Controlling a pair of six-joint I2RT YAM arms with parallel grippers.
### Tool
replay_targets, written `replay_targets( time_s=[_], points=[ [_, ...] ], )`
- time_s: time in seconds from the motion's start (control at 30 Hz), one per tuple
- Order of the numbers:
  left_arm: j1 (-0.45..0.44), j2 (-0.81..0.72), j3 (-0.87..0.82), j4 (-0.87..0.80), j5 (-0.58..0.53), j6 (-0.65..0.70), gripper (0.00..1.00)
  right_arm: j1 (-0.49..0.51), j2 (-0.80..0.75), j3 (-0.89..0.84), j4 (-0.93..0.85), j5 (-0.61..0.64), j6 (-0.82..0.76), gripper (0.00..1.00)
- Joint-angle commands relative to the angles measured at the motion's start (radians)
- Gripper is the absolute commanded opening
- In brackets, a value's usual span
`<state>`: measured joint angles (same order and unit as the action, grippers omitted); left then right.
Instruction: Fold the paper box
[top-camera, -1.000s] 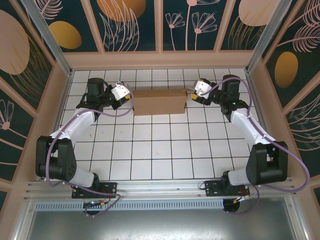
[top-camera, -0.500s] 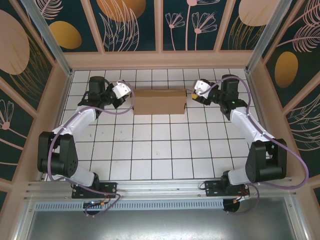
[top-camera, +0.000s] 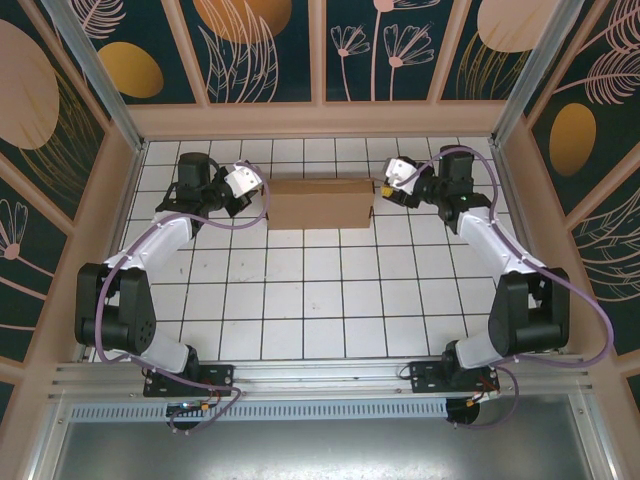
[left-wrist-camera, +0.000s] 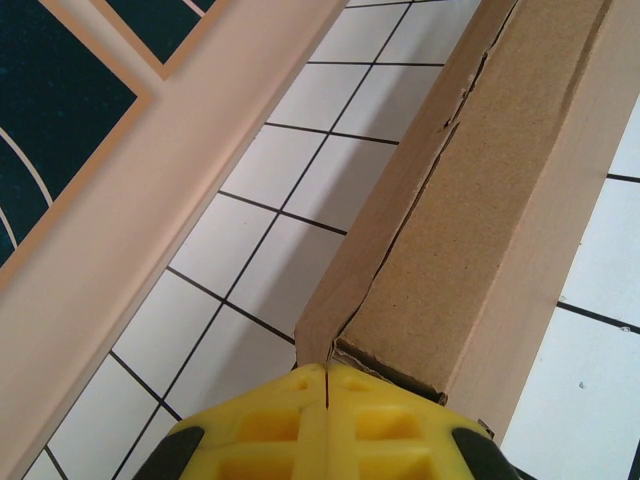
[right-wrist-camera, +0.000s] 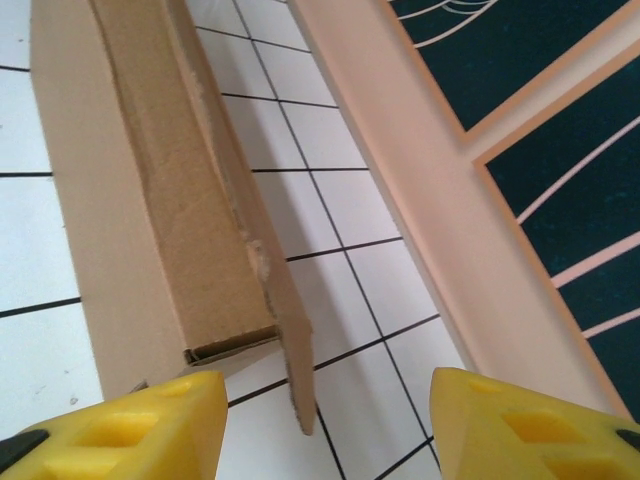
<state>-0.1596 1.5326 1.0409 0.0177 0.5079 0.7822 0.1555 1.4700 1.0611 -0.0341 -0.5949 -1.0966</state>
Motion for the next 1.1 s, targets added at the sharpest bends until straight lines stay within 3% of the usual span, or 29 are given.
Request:
replay_targets(
  time_s=[0.0,0.23,0.5,0.67,0.8,0.87,1.07],
  points=[
    [-0.009,-0.017,-0.011,0.019,0.016,0.02,0.0,0.02,0.031,0.035,-0.026,0.0,-0.031,0.57],
    [-0.009,-0.035,-0.036,0.023,0.004,0.035,0.0,0.039,0.081,0.051,0.025,0.046,-0.003,0.55],
    [-0.009,-0.043,-0.03,0.012,0.004,0.04,0.0,0.052,0.094,0.045,0.048,0.058,0.009,0.33],
    [-0.01,-0.047,-0.031,0.01,0.007,0.042,0.0,0.064,0.114,0.044,0.058,0.091,0.017,0.25],
    [-0.016,-0.051,-0.035,0.008,0.011,0.035,0.0,0.077,0.118,0.051,0.053,0.107,0.027,0.1],
    [-0.022,-0.051,-0.033,0.005,0.018,0.013,0.0,0.083,0.114,0.055,0.05,0.109,0.044,0.01],
    [-0.051,-0.04,-0.006,-0.013,0.016,-0.148,0.0,0.127,0.107,0.056,0.081,0.156,0.195,0.0]
  ],
)
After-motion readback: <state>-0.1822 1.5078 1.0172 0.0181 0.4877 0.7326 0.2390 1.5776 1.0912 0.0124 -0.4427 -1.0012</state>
